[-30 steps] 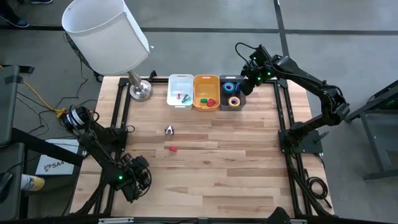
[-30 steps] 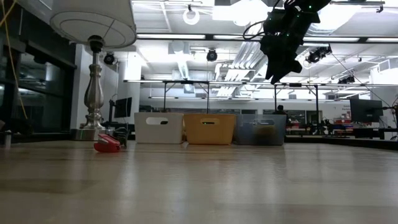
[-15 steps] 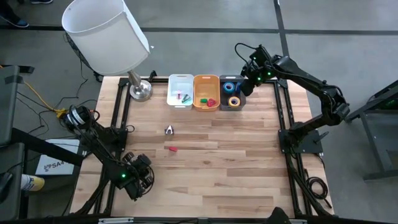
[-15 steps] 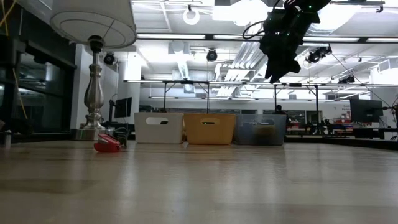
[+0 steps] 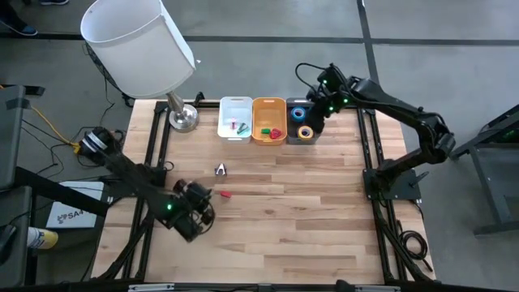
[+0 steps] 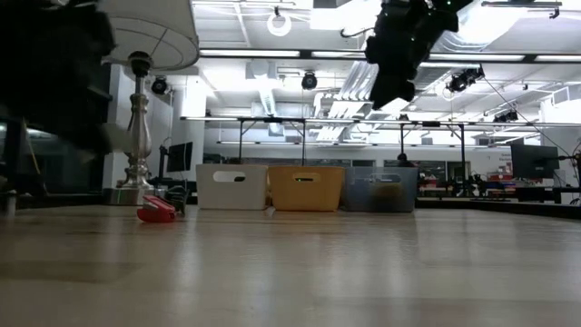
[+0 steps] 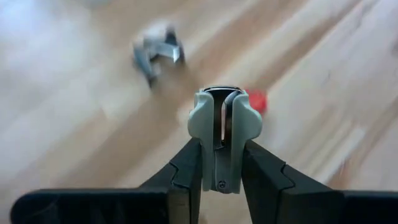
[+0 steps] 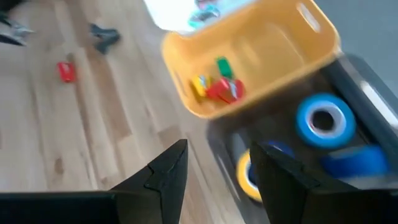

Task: Pick and place Stapler, Stapler remover, tape
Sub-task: Put the gray staple remover into the white bin

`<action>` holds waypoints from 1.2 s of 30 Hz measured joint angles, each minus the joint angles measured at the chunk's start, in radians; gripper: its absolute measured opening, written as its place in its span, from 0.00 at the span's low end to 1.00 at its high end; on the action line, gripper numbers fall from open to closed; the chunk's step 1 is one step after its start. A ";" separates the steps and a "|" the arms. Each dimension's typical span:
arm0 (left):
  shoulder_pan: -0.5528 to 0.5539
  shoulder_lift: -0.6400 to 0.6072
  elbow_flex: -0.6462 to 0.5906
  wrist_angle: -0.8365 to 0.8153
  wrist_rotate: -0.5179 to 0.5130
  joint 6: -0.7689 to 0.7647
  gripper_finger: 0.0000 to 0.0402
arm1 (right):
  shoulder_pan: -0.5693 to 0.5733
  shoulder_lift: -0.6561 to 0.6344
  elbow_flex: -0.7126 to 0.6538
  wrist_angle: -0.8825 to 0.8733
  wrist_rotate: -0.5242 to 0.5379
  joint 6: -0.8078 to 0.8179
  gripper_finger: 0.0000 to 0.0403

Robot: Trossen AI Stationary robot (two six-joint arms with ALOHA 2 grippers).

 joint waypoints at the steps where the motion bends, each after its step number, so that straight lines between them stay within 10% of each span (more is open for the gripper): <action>1: 0.020 -0.017 0.000 0.008 -0.017 0.037 0.20 | 0.013 0.000 0.000 0.017 -0.004 0.000 0.41; 11: 0.252 -0.173 0.000 0.285 -0.071 0.616 0.20 | 0.160 0.000 0.000 0.219 -0.109 -0.002 0.41; 19: 0.465 -0.219 0.001 0.626 0.086 1.095 0.20 | 0.258 0.000 0.000 0.389 -0.173 0.001 0.41; 36: 0.762 -0.218 0.000 1.035 0.437 1.407 0.20 | 0.357 0.061 0.000 0.620 -0.175 -0.007 0.41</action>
